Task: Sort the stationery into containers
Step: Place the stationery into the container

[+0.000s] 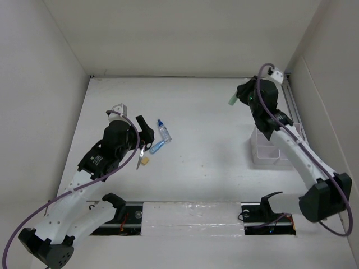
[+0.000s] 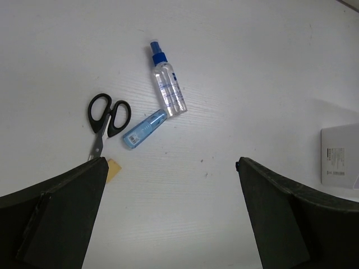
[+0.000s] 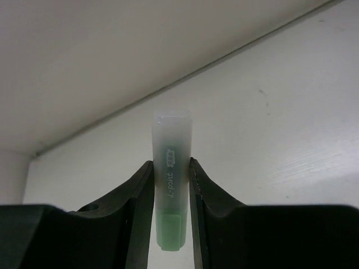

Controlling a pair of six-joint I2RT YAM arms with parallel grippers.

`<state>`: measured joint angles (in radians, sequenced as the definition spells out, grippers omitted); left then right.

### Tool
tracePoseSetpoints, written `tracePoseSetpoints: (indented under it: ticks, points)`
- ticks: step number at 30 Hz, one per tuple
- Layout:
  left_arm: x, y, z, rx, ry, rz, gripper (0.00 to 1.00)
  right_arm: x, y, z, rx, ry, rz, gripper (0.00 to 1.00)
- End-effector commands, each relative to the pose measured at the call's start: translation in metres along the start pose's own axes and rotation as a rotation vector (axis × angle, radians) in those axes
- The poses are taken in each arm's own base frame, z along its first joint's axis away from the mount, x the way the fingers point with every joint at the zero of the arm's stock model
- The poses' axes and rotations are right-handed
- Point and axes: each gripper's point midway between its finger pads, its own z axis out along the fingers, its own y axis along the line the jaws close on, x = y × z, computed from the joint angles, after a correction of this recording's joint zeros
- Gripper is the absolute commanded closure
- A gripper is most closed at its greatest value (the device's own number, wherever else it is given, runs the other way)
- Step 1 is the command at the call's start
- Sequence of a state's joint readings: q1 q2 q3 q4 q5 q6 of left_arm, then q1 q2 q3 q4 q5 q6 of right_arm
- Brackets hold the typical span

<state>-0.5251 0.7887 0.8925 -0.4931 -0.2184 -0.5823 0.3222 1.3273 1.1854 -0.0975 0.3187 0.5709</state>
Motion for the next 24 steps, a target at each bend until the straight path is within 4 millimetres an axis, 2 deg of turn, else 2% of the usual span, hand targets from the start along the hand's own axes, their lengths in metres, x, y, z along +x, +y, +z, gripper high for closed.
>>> tracePoseSetpoints:
  ticks: [1, 2, 3, 4, 5, 6, 7, 10, 14, 18, 19, 22, 24]
  points:
    - [-0.014, -0.002, -0.003, 0.004, -0.051, 0.001, 0.00, -0.024, -0.087, -0.017, 0.347, -0.195, 0.183, 1.00]
    - [-0.015, -0.002, -0.006, 0.010, -0.058, -0.002, 0.00, -0.038, -0.102, -0.033, 0.394, -0.266, 0.316, 1.00]
    - [-0.015, -0.002, -0.006, 0.010, -0.058, -0.002, 0.00, -0.044, -0.137, -0.047, 0.513, -0.328, 0.350, 1.00]
    - [-0.015, -0.002, -0.006, 0.010, -0.058, -0.002, 0.00, -0.036, -0.159, -0.057, 0.569, -0.351, 0.380, 1.00]
    - [-0.015, -0.002, -0.006, 0.010, -0.058, -0.002, 0.00, -0.050, -0.164, -0.077, 0.557, -0.429, 0.463, 1.00]
    - [-0.015, -0.002, -0.006, 0.010, -0.058, -0.002, 0.00, -0.053, -0.173, -0.088, 0.571, -0.469, 0.489, 1.00]
    - [-0.014, -0.004, -0.006, 0.017, -0.053, -0.001, 0.00, -0.048, -0.191, -0.098, 0.605, -0.499, 0.491, 1.00]
    - [-0.014, -0.006, -0.004, 0.024, -0.047, -0.001, 0.00, -0.068, -0.206, -0.129, 0.608, -0.598, 0.522, 1.00]
    - [-0.014, -0.006, -0.004, 0.024, -0.047, -0.001, 0.00, -0.078, -0.231, -0.146, 0.726, -0.631, 0.478, 1.00]
    - [-0.014, -0.006, -0.004, 0.024, -0.047, -0.001, 0.00, -0.076, -0.250, -0.149, 0.870, -0.618, 0.418, 1.00]
    - [-0.014, -0.006, -0.004, 0.024, -0.047, -0.001, 0.00, -0.070, -0.253, -0.142, 0.890, -0.602, 0.432, 1.00]
    - [-0.011, -0.006, -0.002, 0.026, -0.035, 0.011, 0.00, -0.062, -0.265, -0.144, 0.975, -0.558, 0.441, 1.00]
    - [-0.011, -0.006, -0.002, 0.026, -0.035, 0.011, 0.00, -0.062, -0.265, -0.141, 0.975, -0.558, 0.441, 1.00]
